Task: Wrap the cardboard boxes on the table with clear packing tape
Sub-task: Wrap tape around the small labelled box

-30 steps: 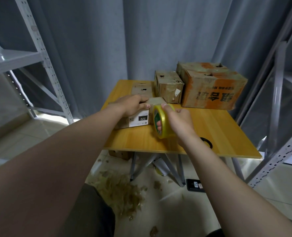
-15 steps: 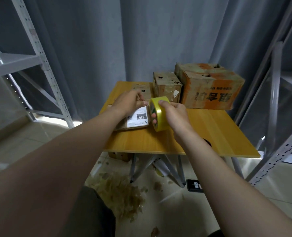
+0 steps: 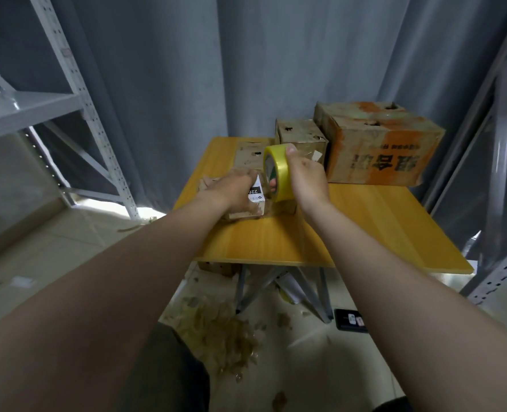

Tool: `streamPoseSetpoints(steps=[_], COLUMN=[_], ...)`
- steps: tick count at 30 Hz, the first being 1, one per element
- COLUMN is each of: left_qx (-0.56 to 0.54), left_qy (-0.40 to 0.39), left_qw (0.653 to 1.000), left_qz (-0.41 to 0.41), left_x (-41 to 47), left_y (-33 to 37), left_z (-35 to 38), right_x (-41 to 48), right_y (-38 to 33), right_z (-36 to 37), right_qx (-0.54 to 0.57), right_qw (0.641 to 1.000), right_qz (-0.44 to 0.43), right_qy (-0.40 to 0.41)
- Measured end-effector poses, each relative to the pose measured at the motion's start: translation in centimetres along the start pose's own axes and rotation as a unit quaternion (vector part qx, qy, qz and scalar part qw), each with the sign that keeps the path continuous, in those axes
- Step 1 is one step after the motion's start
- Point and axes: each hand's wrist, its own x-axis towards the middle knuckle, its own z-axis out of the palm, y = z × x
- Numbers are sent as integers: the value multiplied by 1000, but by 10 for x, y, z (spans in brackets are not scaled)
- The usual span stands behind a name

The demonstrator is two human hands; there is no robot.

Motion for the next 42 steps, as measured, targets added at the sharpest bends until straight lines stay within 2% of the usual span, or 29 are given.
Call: streamPoseSetpoints(steps=[4, 10, 17, 24, 27, 34, 39, 42], left_qx=[0, -43, -65, -78, -76, -121, -126, -141], left_qy=[-9, -39, -42, -32, -26, -31, -27, -32], left_qw=[1000, 998, 997, 994, 995, 991, 989, 986], left_qz=[15, 28, 17, 66, 64, 57, 75, 78], left_x=[5, 14, 16, -8, -21, -46, -56, -59], left_y=[-1, -13, -14, -6, -2, 7, 9, 10], left_z=[2, 4, 0, -6, -4, 0, 2, 1], right_x=[-11, -15, -52, -74, -97, -132, -153, -164], right_y=[6, 3, 32, 21, 20, 25, 37, 45], right_z=[-3, -9, -17, -19, -20, -26, -23, -21], right_qx=[-7, -22, -6, 14, 58, 50, 42, 52], right_qw=[1000, 1000, 991, 988, 985, 985, 991, 989], right_qz=[4, 16, 133, 144, 147, 146, 116, 138], right_qy=[-13, 12, -20, -47, -65, -76, -43, -29])
